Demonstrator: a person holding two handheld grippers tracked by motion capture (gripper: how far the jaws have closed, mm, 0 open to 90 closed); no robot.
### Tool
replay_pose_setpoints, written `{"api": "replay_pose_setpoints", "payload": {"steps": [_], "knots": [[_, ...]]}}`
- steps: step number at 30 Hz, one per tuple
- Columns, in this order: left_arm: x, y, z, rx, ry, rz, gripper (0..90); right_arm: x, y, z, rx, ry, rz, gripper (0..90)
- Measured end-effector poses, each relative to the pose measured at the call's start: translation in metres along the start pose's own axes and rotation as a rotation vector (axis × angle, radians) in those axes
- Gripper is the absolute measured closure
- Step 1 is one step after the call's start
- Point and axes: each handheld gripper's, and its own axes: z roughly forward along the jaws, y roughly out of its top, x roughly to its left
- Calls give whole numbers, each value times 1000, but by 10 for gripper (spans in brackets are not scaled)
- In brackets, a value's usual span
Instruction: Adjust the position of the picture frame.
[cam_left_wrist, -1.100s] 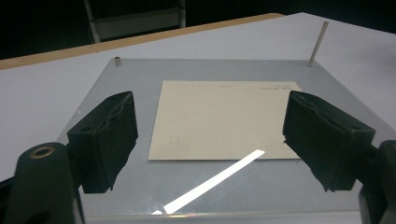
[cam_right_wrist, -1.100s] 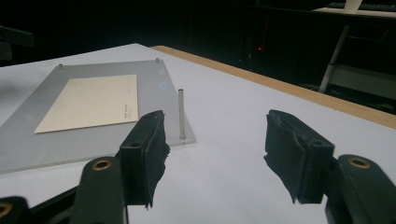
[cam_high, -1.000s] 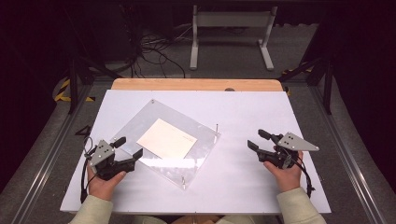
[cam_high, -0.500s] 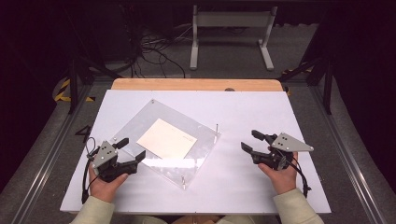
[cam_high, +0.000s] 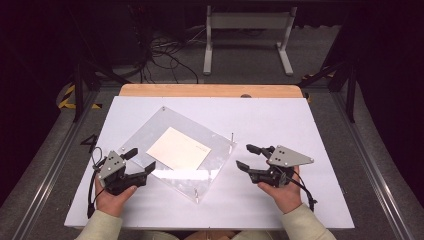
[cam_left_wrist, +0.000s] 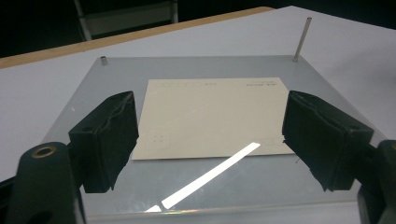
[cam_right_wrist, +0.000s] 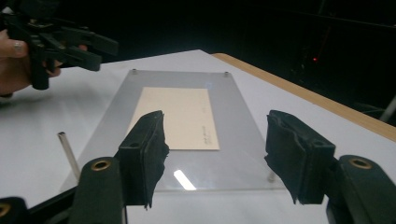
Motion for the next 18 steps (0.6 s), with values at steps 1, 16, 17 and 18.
{"api": "replay_pose_setpoints", "payload": {"steps": [1, 16, 17, 18], "knots": [[0, 0, 0, 0, 0, -1, 190, 3, 1, 4, 2, 12, -1, 374], [3, -1, -1, -8, -4, -22, 188, 41, 9, 44, 36, 153, -43, 383], [3, -1, -1, -10, -6, -24, 188, 43, 8, 46, 44, 160, -44, 385], [3, -1, -1, -8, -5, -23, 189, 45, 8, 47, 52, 171, -45, 389]]}}
